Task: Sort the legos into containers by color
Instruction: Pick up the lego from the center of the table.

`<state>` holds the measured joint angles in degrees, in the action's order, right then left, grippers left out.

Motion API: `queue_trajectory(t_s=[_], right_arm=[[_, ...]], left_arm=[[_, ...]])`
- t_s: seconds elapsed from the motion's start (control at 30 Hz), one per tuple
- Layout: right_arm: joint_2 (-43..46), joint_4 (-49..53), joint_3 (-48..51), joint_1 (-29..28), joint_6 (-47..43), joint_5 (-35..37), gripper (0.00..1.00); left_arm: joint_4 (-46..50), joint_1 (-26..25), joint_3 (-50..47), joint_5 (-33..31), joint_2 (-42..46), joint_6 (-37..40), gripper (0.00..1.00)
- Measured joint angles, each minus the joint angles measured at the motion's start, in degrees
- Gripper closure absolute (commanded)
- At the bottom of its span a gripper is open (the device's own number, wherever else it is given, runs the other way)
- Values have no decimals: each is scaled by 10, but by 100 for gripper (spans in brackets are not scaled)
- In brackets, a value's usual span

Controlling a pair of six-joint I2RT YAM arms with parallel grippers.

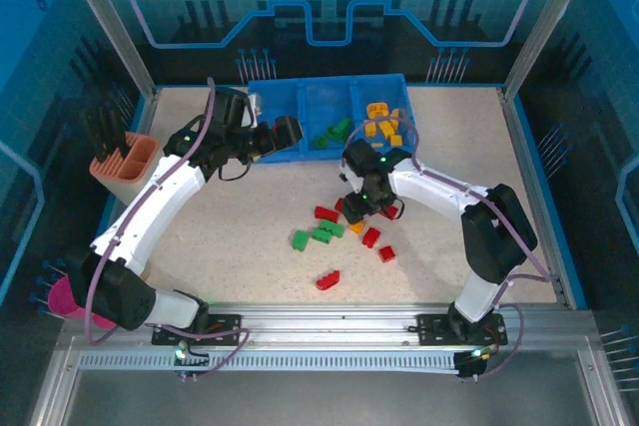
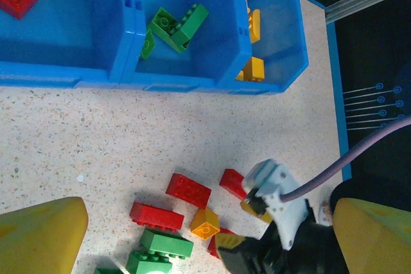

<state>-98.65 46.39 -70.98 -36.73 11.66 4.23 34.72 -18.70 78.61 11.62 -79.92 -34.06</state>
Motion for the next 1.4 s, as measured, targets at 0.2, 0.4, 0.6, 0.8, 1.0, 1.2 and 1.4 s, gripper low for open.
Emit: queue_trajectory(t_s=[0.2, 0.4, 0.6, 0.8, 1.0, 1.2, 1.4], right_arm=[[-2, -14, 19, -8, 8, -1, 35], [-42, -31, 19, -8, -1, -2, 35], [-72, -41, 10, -8, -12, -7, 38], [-87, -45, 6, -7, -19, -14, 48], [-92, -47, 8, -7, -18, -14, 47], [-87, -50, 23, -8, -22, -10, 47], [-81, -56, 28, -8, -19, -8, 62]], left_arm=[[0, 0, 0, 0, 0, 0, 1], [3, 0, 0, 0, 0, 0, 1], [15, 0, 0, -6, 0, 0, 1], [15, 0, 0, -9, 0, 0, 1], [15, 0, 0, -9, -1, -1, 1], [14, 0, 0, -9, -6, -1, 1], [14, 0, 0, -8, -10, -1, 1]])
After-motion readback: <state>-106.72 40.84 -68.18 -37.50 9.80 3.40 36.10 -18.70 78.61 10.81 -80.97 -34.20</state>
